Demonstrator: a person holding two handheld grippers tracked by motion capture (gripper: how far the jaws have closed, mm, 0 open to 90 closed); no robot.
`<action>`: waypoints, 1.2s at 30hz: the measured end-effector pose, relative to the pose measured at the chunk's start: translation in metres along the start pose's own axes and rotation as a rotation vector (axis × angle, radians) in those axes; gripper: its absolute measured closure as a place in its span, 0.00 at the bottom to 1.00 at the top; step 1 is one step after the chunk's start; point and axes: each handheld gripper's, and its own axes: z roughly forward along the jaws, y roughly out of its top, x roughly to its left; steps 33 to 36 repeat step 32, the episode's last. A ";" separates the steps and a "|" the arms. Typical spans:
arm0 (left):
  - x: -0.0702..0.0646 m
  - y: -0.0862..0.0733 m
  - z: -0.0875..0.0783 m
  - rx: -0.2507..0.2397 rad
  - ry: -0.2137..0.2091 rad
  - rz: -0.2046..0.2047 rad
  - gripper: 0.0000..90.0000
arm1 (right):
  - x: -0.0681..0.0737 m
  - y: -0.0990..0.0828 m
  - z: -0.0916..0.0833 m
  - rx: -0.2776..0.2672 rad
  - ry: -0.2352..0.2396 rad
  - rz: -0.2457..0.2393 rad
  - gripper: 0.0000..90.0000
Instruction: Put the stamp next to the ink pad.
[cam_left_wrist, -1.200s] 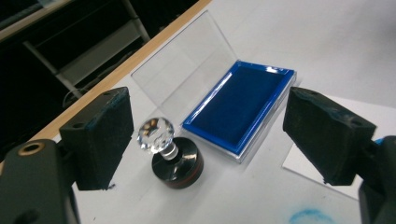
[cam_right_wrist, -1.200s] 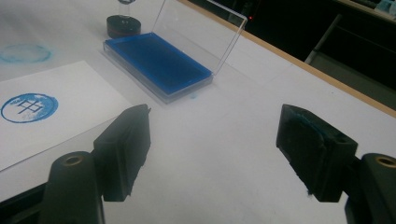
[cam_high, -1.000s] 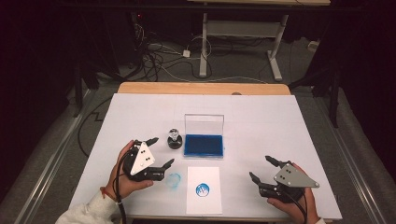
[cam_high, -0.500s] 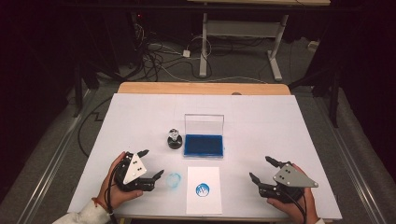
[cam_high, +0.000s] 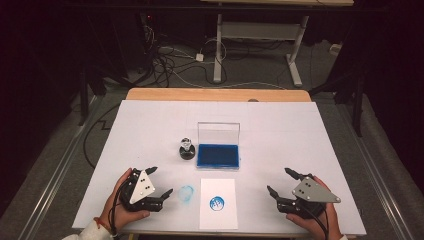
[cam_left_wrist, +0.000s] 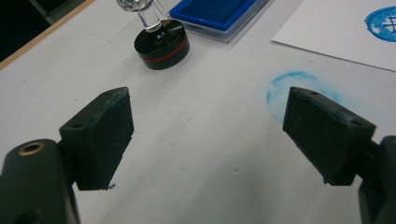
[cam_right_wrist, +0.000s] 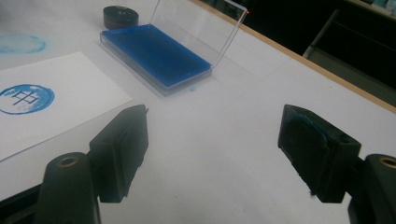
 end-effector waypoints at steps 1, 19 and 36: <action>0.000 0.000 0.000 -0.001 0.002 -0.001 0.18 | 0.000 0.000 0.000 -0.003 -0.001 0.001 0.27; 0.002 0.002 -0.002 -0.009 0.006 -0.013 0.18 | -0.001 0.000 0.002 -0.002 -0.007 -0.002 0.27; 0.004 0.004 0.001 -0.004 0.003 -0.012 0.18 | -0.004 -0.002 0.005 0.013 -0.027 0.028 0.18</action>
